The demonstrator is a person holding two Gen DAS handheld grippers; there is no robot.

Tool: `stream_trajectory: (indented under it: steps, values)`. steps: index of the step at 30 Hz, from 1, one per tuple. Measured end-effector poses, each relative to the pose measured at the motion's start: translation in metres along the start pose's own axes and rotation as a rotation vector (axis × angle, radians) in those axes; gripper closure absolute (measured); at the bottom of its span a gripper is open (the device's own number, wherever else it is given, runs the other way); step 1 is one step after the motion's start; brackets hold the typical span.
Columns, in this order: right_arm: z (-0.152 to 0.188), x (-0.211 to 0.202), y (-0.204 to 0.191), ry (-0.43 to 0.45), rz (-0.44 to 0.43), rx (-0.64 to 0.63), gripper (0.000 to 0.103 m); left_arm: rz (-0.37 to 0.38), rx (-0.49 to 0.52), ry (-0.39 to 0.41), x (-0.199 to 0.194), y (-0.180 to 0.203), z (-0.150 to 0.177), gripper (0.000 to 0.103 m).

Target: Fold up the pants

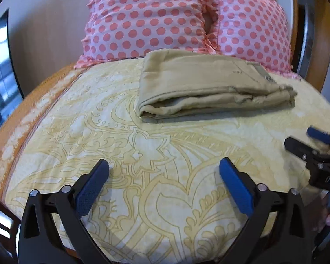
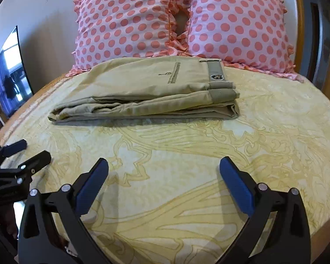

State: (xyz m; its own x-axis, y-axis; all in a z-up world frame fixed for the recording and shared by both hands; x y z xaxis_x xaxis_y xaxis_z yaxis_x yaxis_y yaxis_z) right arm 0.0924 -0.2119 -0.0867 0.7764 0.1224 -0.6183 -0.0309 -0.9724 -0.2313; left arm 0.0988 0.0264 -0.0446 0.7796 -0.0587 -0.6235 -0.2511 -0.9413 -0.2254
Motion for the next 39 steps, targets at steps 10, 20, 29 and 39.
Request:
stream_trajectory:
  steps: [10, 20, 29, 39]
  values:
    - [0.0072, -0.0041, 0.0014, 0.109, 0.043, -0.011, 0.002, -0.002, -0.01, 0.059, -0.0023, -0.0006, 0.0045, 0.001]
    - [0.007, -0.0041, 0.0021, 0.11, 0.042, -0.012, 0.002, -0.002, -0.01, 0.06, -0.0024, -0.0004, 0.0042, 0.001]
    - [0.0071, -0.004, 0.0021, 0.111, 0.042, -0.013, 0.002, -0.002, -0.01, 0.06, -0.0024, -0.0006, 0.0043, 0.001]
    - [0.0069, -0.0038, 0.0027, 0.112, 0.041, -0.013, 0.002, -0.002, -0.009, 0.06, -0.0023, -0.0009, 0.0043, 0.001]
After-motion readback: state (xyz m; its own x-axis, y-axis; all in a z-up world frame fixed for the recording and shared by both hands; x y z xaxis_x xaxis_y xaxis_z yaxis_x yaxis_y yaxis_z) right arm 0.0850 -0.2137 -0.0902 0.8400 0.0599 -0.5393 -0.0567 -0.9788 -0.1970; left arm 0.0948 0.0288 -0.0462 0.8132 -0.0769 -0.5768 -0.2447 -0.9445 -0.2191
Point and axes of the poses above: each gripper's, at about its wrist camera, not at the fingertips, and x roughly the way its jaws point, y to its right, z to its underside, the point moved 8 cm from there along x, roughly the way its jaws point, and after that the axes turned 13 degrees about x, right-handed, at the moved point
